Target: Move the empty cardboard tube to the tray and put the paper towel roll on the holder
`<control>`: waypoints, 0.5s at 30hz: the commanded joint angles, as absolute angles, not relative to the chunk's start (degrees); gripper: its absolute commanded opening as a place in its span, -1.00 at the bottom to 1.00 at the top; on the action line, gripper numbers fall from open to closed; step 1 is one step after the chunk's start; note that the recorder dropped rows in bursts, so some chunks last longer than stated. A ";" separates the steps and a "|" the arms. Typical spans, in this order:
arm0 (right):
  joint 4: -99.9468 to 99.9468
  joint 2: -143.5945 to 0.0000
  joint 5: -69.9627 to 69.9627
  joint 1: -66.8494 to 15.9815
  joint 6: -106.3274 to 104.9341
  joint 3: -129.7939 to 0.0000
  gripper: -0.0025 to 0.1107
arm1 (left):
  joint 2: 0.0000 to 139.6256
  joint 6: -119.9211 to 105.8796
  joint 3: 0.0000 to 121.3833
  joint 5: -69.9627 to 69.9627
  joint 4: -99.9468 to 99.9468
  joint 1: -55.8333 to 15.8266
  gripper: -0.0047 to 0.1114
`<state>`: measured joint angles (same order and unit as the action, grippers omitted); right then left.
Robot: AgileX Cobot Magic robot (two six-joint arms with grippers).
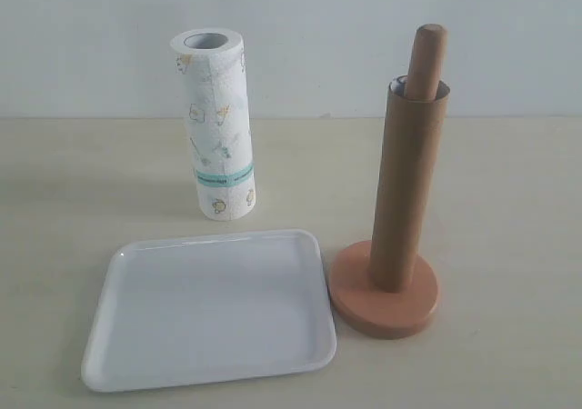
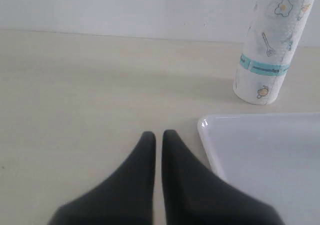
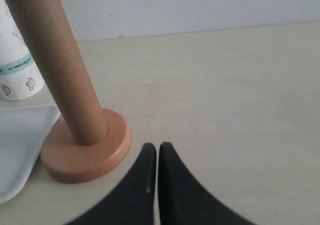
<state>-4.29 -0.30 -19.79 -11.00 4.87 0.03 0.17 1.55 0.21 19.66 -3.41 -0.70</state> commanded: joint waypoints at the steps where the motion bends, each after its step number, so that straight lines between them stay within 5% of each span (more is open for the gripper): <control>1: -4.14 0.00 -19.03 -10.88 4.51 0.00 -0.93 | 0.00 1.48 0.00 19.42 -3.35 -1.23 -0.85; 10: -0.83 0.00 -19.02 -10.88 1.20 0.00 -0.93 | 0.00 1.48 0.00 19.42 -3.35 -1.23 -0.85; 15: 3.19 0.00 -7.74 -10.88 -3.84 0.00 -0.93 | 0.00 1.48 0.00 19.42 -3.35 -1.23 -0.85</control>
